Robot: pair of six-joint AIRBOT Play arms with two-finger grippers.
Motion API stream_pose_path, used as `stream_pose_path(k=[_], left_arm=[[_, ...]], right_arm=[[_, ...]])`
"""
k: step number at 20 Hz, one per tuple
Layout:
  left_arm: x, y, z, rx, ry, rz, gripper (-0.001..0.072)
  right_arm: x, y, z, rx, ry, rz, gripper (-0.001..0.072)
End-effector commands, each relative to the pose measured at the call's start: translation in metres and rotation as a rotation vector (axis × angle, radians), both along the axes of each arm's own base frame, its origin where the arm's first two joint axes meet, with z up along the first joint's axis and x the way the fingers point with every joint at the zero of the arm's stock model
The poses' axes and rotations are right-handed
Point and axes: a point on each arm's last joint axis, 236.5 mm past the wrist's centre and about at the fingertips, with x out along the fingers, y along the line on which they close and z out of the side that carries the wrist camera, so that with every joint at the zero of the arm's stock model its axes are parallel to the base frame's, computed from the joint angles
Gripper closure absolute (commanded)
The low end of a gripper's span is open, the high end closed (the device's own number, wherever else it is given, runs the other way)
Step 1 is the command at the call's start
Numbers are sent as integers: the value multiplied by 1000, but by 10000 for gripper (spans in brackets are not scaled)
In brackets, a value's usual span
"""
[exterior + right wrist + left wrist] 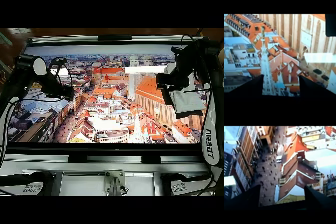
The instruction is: Fold the shirts.
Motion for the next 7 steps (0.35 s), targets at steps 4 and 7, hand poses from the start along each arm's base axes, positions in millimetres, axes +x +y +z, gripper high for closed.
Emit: stream_pose_path(k=[4,7], left_arm=[[2,-1,0,-4,-6,4,67],[2,-1,0,-4,-6,4,67]], right_arm=[[-1,0,0,0,3,1,165],[-1,0,0,0,3,1,165]])
